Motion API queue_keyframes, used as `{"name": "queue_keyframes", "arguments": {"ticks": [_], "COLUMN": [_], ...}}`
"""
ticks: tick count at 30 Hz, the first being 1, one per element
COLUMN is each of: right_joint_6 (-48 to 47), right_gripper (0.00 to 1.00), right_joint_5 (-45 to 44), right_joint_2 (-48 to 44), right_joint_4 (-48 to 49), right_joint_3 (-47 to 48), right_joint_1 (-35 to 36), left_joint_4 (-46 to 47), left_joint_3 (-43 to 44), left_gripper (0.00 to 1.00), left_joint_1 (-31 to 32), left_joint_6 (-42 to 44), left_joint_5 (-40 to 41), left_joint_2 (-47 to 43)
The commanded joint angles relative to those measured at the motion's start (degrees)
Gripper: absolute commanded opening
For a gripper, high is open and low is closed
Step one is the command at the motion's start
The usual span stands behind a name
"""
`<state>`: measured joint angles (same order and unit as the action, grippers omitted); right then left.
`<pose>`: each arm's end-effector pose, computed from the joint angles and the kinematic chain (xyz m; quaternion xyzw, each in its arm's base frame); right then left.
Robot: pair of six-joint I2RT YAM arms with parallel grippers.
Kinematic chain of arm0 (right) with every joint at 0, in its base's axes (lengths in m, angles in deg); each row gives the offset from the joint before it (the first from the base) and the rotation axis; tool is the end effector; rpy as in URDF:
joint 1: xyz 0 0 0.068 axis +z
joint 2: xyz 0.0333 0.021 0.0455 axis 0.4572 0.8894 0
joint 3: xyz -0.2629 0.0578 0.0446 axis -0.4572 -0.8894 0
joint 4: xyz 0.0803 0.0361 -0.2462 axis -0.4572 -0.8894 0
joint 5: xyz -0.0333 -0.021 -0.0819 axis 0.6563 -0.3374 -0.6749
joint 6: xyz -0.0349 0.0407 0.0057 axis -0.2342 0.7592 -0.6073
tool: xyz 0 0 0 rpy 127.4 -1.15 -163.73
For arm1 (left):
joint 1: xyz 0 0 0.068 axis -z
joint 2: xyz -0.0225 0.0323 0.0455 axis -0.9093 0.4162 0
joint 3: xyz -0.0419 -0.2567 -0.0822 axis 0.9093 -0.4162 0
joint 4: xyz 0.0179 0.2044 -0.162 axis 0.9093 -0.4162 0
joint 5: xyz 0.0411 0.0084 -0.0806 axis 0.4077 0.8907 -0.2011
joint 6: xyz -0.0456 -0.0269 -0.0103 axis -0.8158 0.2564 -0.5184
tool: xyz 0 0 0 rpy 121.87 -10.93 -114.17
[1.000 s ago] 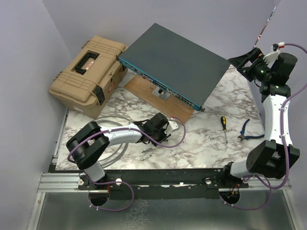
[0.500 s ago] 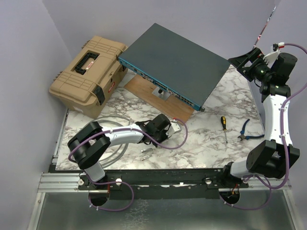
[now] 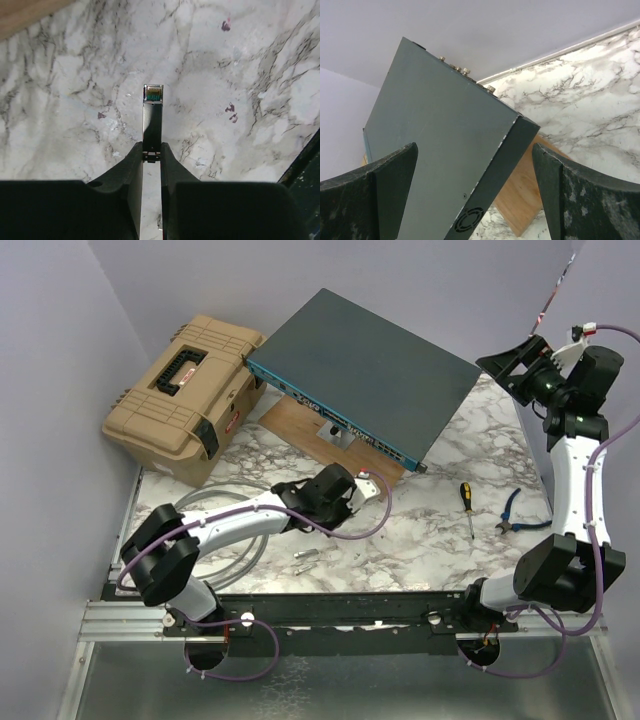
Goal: Insert the plug into the switch port
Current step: Pick up the connector from the center of the board.
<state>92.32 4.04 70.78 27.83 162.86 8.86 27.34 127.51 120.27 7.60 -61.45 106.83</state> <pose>0.3106 -0.0795 0.4157 0.1494 0.7500 0.3439 0.5449 0.1808 -0.2604 0.2059 0.4947 0.8105 -0.1529 0.2738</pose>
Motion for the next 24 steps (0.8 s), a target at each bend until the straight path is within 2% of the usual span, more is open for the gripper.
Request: {"name": "queue_keyframes", "arguments": {"ticks": [1,13,24], "right_joint_6": [-2.0,-4.9,-6.7], "right_gripper": [0.99,0.99,0.98], "right_joint_5": [1.4,6.1,15.6], "right_joint_2": [-0.3,-1.2,-3.5], "right_joint_4": [-1.7,0.5,11.4], "right_joint_3": [3.1,5.5,-1.4], "right_joint_1": [1.3,6.6,13.8], "left_joint_4": [-6.6,-25.5,-33.1], "left_joint_3": [5.9,28.0,42.2], "left_gripper": [0.0,0.0,0.0], "left_joint_1": [-0.2,-3.5,-13.0], "left_joint_6": [-1.7,-1.5,-0.5], "left_joint_5": [1.8,1.8,-5.5], "left_joint_2": [-4.4,-6.3,-5.3]}}
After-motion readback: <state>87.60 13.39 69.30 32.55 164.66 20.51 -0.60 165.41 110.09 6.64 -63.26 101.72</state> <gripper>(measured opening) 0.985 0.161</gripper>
